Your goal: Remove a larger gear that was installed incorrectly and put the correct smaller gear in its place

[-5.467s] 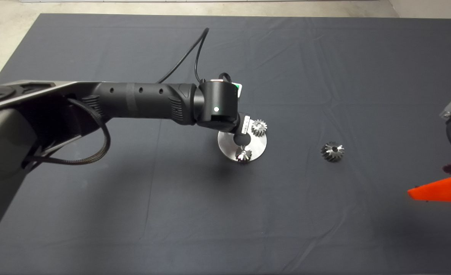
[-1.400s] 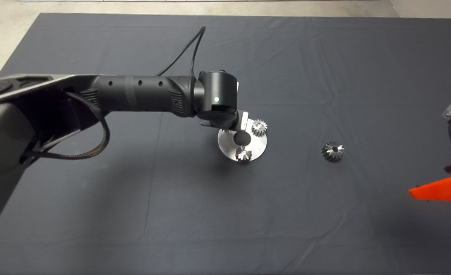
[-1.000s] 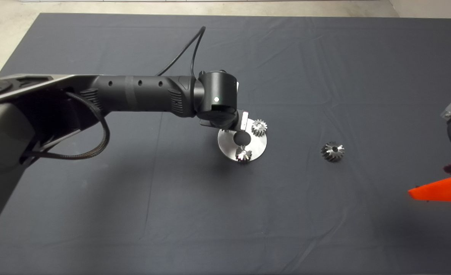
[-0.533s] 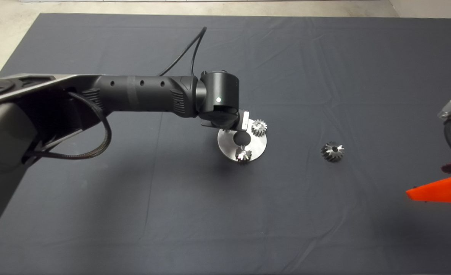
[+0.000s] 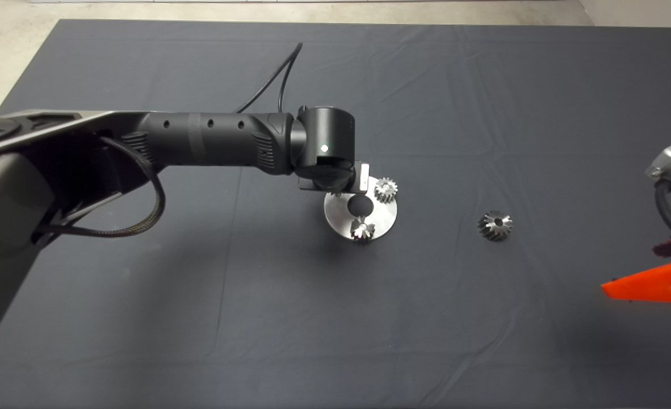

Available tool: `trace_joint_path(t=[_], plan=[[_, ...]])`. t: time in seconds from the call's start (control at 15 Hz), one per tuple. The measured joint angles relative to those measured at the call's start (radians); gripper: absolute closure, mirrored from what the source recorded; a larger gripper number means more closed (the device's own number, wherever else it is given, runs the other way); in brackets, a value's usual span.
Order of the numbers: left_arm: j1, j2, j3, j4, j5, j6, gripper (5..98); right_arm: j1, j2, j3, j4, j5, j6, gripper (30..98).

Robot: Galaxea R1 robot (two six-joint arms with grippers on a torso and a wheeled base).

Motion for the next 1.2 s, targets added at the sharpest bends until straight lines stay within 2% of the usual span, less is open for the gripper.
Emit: trace_joint_path(t=[0.13,0.33,0.53,1.2], plan=[[0.0,0.005,0.0,0.001,0.015,-0.013,73.4,0.0,0.0,0.0,0.0,0.0,0.0,36.2],[0.0,0.007,-0.002,0.001,0.013,-0.025,73.4,0.0,0.0,0.0,0.0,0.0,0.0,36.2],[0.0,0.027,-0.022,0.0,0.031,-0.028,73.5,0.0,0.005,0.0,0.0,0.0,0.0,36.2],[0.0,0.03,-0.035,-0.007,0.031,-0.063,73.5,0.0,0.044,-0.003,0.0,-0.001,0.001,36.2]])
